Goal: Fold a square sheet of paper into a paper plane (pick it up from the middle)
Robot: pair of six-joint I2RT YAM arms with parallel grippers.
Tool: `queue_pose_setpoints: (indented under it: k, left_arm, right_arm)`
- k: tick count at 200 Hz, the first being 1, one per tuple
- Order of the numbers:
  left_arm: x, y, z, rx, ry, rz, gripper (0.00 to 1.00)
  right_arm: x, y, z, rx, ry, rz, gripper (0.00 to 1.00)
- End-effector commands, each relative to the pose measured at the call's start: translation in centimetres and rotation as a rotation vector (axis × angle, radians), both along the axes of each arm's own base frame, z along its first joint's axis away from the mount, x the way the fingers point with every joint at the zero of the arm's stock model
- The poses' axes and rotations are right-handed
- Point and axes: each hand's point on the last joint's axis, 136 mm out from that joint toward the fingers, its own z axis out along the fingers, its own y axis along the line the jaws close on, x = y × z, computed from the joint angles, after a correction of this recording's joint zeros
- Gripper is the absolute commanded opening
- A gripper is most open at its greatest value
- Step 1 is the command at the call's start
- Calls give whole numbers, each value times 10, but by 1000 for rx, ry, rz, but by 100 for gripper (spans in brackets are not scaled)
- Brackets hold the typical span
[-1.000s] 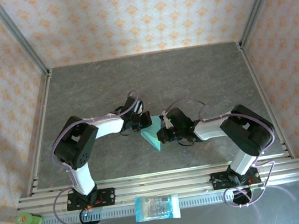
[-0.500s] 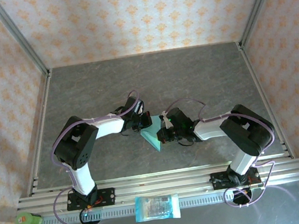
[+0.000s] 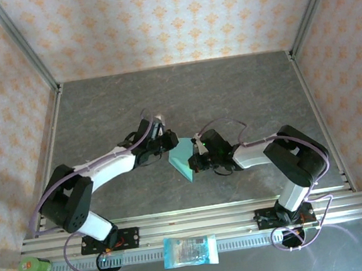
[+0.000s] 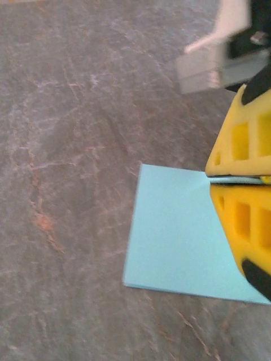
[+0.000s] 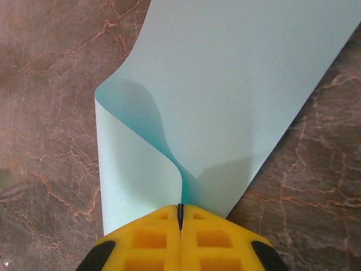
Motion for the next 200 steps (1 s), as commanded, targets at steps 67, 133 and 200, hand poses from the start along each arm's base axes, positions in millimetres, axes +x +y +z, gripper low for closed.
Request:
queue_pose_setpoints:
  k: [67, 133, 200]
  left_arm:
    - [-63, -21, -4, -420, 102, -30, 0]
    - [-63, -29, -17, -388, 134, -56, 0]
    - [-58, -37, -34, -356, 175, -75, 0]
  right_arm:
    - [4, -12, -13, -66, 3, -38, 0]
    - [3, -14, -14, -73, 5, -42, 0]
    - [3, -14, -16, -78, 9, -43, 0]
